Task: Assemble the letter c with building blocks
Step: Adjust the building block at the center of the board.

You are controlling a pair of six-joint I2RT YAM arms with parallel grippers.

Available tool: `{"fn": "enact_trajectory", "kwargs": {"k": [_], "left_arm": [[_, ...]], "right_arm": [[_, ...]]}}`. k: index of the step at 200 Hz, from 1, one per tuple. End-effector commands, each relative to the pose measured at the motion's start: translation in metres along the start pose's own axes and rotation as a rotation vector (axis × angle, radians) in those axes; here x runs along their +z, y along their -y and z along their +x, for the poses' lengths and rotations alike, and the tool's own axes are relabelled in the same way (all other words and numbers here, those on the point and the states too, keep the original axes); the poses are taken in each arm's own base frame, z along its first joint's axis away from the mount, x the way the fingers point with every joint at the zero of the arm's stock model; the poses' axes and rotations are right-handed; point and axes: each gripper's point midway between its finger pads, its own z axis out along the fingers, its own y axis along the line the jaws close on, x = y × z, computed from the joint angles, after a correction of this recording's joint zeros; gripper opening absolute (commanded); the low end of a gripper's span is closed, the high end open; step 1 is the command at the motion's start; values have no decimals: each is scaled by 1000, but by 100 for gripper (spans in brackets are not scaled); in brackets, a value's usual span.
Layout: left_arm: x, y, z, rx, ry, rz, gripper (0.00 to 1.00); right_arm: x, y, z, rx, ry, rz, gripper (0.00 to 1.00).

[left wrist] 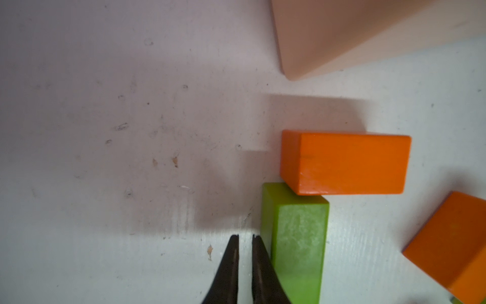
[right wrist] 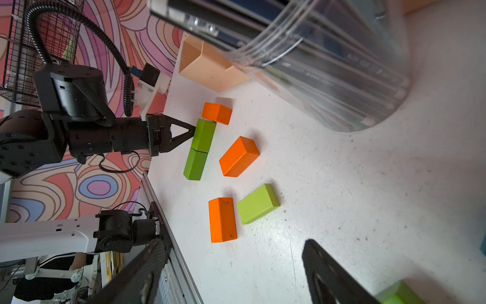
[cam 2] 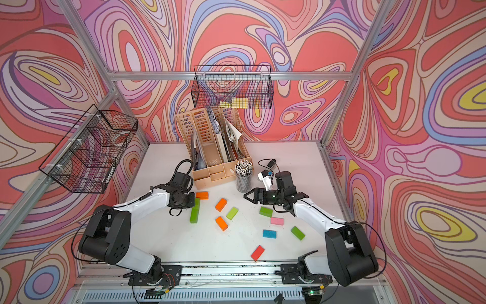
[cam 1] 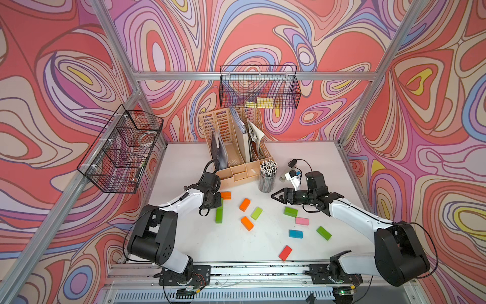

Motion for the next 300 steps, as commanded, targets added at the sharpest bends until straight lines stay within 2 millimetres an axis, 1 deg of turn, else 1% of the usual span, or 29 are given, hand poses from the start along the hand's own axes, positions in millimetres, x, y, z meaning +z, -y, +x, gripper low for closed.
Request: {"fn": "enact_trajectory", "kwargs": {"k": [1,36,89,122,141,160,179,202,217,247,278,300], "left_arm": [[-1,7,-8,-12,14,23,15],[-2,12,-8,-13,16,53,15],[-1,11,-8,-15,12,46,15],[-5,-6,-8,-45,25,-41,16],[-9,-8,-5,-55,30,-48,17],[-11,-8,2,-58,14,-35,17],[-14,-7,14,-60,-18,-17,18],[-17,-17,32,-77,-65,-50,19],[-18,-25,43,-101,-91,-87,21],[-14,-25,60,-92,-140,-80,21],[-16,-23,65,-84,-145,-61,20],[-18,-15,65,-84,-137,-12,20]], "right_arm": [[-3,-5,-1,-18,16,-9,86],[-3,-4,0,-17,13,-9,86],[-3,-4,0,-17,14,-8,86],[-3,-4,0,-17,13,-8,86],[-3,-4,0,-17,13,-7,86],[-3,-4,0,-17,14,-7,86],[-3,-4,0,-18,13,-5,86],[-3,-4,0,-20,14,-5,86],[-4,-5,-2,-23,18,-4,86],[-3,-4,-2,-24,20,-1,86],[-3,-3,-2,-19,20,-1,86],[-3,-4,-2,-19,22,-2,86]]}}
